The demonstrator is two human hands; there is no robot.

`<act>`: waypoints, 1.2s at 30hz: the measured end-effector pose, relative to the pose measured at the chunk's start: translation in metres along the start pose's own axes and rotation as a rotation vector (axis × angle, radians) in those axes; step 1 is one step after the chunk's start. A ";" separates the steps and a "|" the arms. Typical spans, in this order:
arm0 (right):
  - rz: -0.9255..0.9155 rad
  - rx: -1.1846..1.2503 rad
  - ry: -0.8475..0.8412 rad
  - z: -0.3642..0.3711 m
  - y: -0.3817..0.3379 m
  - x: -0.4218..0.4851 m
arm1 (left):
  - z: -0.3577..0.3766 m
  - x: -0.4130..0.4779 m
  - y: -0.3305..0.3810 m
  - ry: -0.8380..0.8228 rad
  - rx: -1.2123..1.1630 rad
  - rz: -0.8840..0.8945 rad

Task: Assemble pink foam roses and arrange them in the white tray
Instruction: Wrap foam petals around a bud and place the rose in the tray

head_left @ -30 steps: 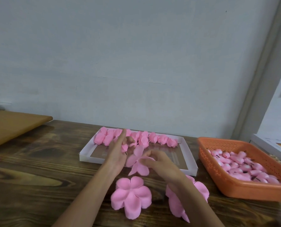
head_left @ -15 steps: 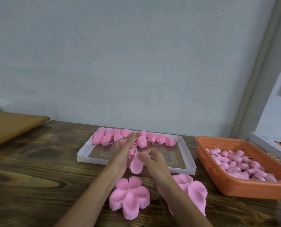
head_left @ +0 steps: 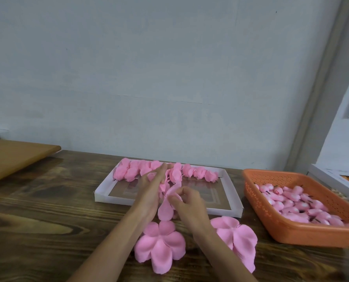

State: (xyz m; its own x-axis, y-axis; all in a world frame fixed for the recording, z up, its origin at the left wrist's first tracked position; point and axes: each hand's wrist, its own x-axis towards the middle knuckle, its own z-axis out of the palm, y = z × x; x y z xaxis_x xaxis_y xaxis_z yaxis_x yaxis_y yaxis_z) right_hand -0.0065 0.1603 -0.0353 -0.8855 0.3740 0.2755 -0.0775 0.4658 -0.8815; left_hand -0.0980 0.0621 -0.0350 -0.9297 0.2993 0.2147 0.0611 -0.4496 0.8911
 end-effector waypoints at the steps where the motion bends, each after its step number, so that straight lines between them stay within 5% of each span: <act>1: -0.006 -0.021 0.013 0.001 0.000 0.000 | 0.000 0.001 -0.001 0.003 0.010 0.003; 7: 0.038 -0.208 0.089 -0.004 0.008 0.006 | -0.002 0.003 0.005 0.073 0.013 0.021; 19: 0.081 0.322 -0.048 0.001 0.001 0.003 | 0.004 -0.001 0.002 0.084 0.011 0.054; 36: 0.001 0.276 -0.021 0.002 0.005 0.003 | 0.002 -0.004 0.013 0.025 -0.115 -0.021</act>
State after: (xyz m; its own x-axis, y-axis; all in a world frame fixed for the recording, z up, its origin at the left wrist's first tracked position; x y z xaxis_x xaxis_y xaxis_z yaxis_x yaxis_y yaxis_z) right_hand -0.0105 0.1617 -0.0398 -0.8948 0.3565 0.2687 -0.1957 0.2279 -0.9538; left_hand -0.0929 0.0571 -0.0229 -0.9391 0.2894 0.1854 0.0010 -0.5371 0.8435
